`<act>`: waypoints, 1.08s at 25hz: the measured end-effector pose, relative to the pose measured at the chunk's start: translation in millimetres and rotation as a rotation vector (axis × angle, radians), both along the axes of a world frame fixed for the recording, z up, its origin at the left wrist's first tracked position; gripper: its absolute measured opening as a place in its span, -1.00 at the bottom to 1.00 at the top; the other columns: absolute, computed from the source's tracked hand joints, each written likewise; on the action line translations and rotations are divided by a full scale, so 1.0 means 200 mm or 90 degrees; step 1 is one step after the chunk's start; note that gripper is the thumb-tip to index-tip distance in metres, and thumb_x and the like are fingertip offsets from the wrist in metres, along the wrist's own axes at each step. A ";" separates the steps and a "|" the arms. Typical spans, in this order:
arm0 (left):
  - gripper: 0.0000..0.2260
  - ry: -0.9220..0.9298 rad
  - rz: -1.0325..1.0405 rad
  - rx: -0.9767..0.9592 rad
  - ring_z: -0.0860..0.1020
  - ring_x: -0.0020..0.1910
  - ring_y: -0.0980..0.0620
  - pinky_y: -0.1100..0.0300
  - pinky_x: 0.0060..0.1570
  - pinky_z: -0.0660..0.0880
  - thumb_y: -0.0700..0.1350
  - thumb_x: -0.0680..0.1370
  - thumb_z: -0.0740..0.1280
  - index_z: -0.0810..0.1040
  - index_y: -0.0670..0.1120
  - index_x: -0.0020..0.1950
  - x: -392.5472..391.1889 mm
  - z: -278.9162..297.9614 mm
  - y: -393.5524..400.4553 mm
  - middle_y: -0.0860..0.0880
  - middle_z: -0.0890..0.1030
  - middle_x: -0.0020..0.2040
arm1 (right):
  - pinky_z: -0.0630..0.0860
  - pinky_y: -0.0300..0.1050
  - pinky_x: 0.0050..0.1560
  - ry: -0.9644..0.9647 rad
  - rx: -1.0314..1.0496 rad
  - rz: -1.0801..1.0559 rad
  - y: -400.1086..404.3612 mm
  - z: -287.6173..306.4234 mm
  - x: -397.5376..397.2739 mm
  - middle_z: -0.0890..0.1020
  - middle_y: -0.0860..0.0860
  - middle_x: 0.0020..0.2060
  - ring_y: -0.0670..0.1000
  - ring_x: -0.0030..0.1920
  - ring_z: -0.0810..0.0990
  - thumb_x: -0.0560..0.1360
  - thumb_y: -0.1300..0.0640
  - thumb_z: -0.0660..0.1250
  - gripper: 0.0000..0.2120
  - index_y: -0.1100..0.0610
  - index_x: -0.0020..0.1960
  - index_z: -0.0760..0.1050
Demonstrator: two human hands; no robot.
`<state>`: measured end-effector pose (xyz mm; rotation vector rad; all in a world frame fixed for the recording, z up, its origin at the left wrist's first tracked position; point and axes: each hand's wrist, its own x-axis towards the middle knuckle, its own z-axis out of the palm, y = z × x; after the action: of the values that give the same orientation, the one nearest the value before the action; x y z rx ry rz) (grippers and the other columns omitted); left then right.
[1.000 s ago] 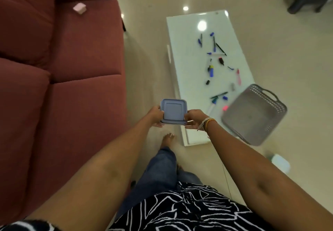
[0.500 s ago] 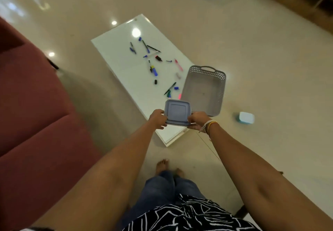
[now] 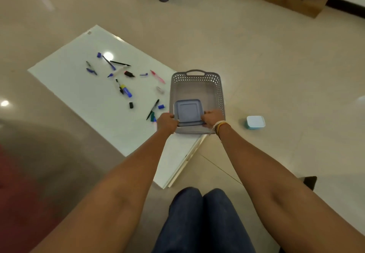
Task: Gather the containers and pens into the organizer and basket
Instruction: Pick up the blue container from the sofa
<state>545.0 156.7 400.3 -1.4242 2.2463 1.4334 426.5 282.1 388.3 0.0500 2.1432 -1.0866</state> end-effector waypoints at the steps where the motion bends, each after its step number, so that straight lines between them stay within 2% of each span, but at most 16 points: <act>1: -0.85 -0.018 -0.041 -0.050 0.59 0.02 -0.18 0.04 -0.02 0.56 -0.14 0.53 0.37 0.56 -0.18 0.04 -0.04 -0.09 -0.03 -0.20 0.59 -0.02 | 0.58 0.06 0.17 0.028 0.026 0.012 -0.03 -0.06 -0.04 0.54 0.11 -0.07 0.04 -0.06 0.55 0.48 0.26 0.28 -0.92 0.10 -0.11 0.45; 2: -0.85 -0.044 -0.087 -0.098 0.56 0.03 -0.17 0.05 -0.02 0.51 -0.10 0.53 0.36 0.55 -0.20 -0.02 -0.07 -0.18 -0.05 -0.21 0.58 -0.05 | 0.58 0.05 0.17 0.051 0.055 0.044 -0.05 -0.15 -0.09 0.55 0.12 -0.07 0.04 -0.04 0.55 0.47 0.23 0.28 -0.94 0.12 -0.08 0.46; 4: -0.72 -0.112 -0.183 -0.174 0.46 0.16 -0.18 0.03 0.09 0.43 -0.02 0.56 0.31 0.55 -0.24 0.08 -0.13 -0.35 -0.08 -0.23 0.56 0.07 | 0.60 0.00 0.08 0.090 0.116 0.076 -0.08 -0.28 -0.11 0.54 0.14 -0.12 0.06 -0.07 0.55 0.45 0.21 0.28 -0.95 0.16 -0.10 0.45; 6: -0.63 -0.179 -0.245 -0.223 0.38 0.24 -0.19 0.03 0.18 0.39 0.05 0.58 0.26 0.51 -0.19 0.23 -0.15 -0.48 -0.10 -0.23 0.46 0.21 | 0.53 -0.11 -0.27 0.137 0.167 0.117 -0.09 -0.37 -0.11 0.49 0.14 -0.32 0.07 -0.19 0.52 0.43 0.24 0.29 -0.88 0.22 -0.27 0.41; 7: -0.62 -0.211 -0.265 -0.237 0.35 0.24 -0.19 0.03 0.19 0.38 0.07 0.58 0.25 0.48 -0.16 0.27 -0.15 -0.52 -0.10 -0.23 0.40 0.25 | 0.42 -0.17 -0.37 0.161 0.190 0.135 -0.09 -0.40 -0.10 0.44 0.11 -0.41 0.07 -0.23 0.50 0.43 0.24 0.29 -0.82 0.23 -0.33 0.38; 8: -0.62 -0.234 -0.283 -0.252 0.33 0.24 -0.19 0.04 0.20 0.37 0.07 0.58 0.25 0.47 -0.15 0.29 -0.15 -0.56 -0.09 -0.23 0.35 0.27 | 0.38 -0.17 -0.38 0.168 0.208 0.150 -0.10 -0.43 -0.09 0.43 0.09 -0.43 0.10 -0.23 0.51 0.43 0.24 0.29 -0.83 0.25 -0.31 0.41; 9: -0.62 -0.249 -0.293 -0.263 0.31 0.25 -0.19 0.04 0.21 0.37 0.07 0.59 0.24 0.46 -0.14 0.29 -0.14 -0.57 -0.09 -0.23 0.30 0.28 | 0.41 -0.14 -0.30 0.158 0.224 0.169 -0.09 -0.44 -0.08 0.49 0.12 -0.37 0.15 -0.17 0.55 0.46 0.25 0.29 -0.89 0.28 -0.21 0.48; 11: -0.63 -0.227 -0.279 -0.258 0.25 0.29 -0.22 -0.02 0.25 0.35 0.06 0.60 0.22 0.44 -0.13 0.31 -0.11 -0.55 -0.09 -0.23 0.22 0.33 | 0.43 -0.08 -0.12 0.147 0.245 0.195 -0.09 -0.43 -0.07 0.60 0.24 -0.07 0.23 0.06 0.60 0.53 0.24 0.24 -0.78 0.36 0.08 0.52; 12: -0.62 -0.202 -0.269 -0.243 0.22 0.33 -0.23 -0.06 0.27 0.34 0.06 0.60 0.21 0.41 -0.12 0.33 -0.08 -0.52 -0.08 -0.24 0.19 0.35 | 0.41 -0.08 -0.09 0.143 0.255 0.223 -0.09 -0.40 -0.04 0.61 0.26 0.02 0.24 0.13 0.59 0.55 0.24 0.22 -0.77 0.35 0.12 0.51; 14: -0.60 -0.159 -0.247 -0.221 0.18 0.40 -0.26 -0.13 0.28 0.32 0.05 0.61 0.18 0.34 -0.09 0.40 0.01 -0.40 -0.06 -0.26 0.17 0.40 | 0.44 -0.06 -0.06 0.165 0.283 0.280 -0.08 -0.27 0.03 0.60 0.23 0.04 0.24 0.16 0.57 0.56 0.23 0.20 -0.80 0.30 0.11 0.50; 17: -0.57 -0.166 -0.259 -0.177 0.19 0.44 -0.25 -0.11 0.36 0.27 0.03 0.63 0.13 0.27 -0.06 0.49 0.20 -0.17 -0.03 -0.26 0.20 0.45 | 0.48 0.01 0.12 0.196 0.321 0.373 -0.03 -0.02 0.17 0.56 0.22 0.18 0.22 0.19 0.54 0.55 0.23 0.20 -0.69 0.30 0.26 0.43; 23: -0.57 -0.213 -0.273 -0.089 0.27 0.44 -0.20 -0.09 0.41 0.25 0.01 0.64 0.13 0.29 -0.08 0.49 0.66 0.29 0.06 -0.21 0.27 0.46 | 0.47 0.02 0.18 0.128 0.355 0.531 0.11 0.44 0.57 0.49 0.23 0.29 0.22 0.26 0.50 0.53 0.21 0.19 -0.61 0.25 0.34 0.37; 27: -0.55 -0.224 -0.252 -0.059 0.28 0.44 -0.18 -0.03 0.40 0.26 0.01 0.64 0.12 0.26 -0.13 0.50 0.90 0.46 0.18 -0.21 0.27 0.47 | 0.46 0.01 0.26 0.117 0.364 0.613 0.21 0.55 0.85 0.46 0.22 0.33 0.21 0.31 0.47 0.51 0.23 0.16 -0.56 0.24 0.39 0.33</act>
<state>724.6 191.7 491.6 -1.0666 2.2202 0.8915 596.9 323.8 497.3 -0.7565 2.1458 0.0820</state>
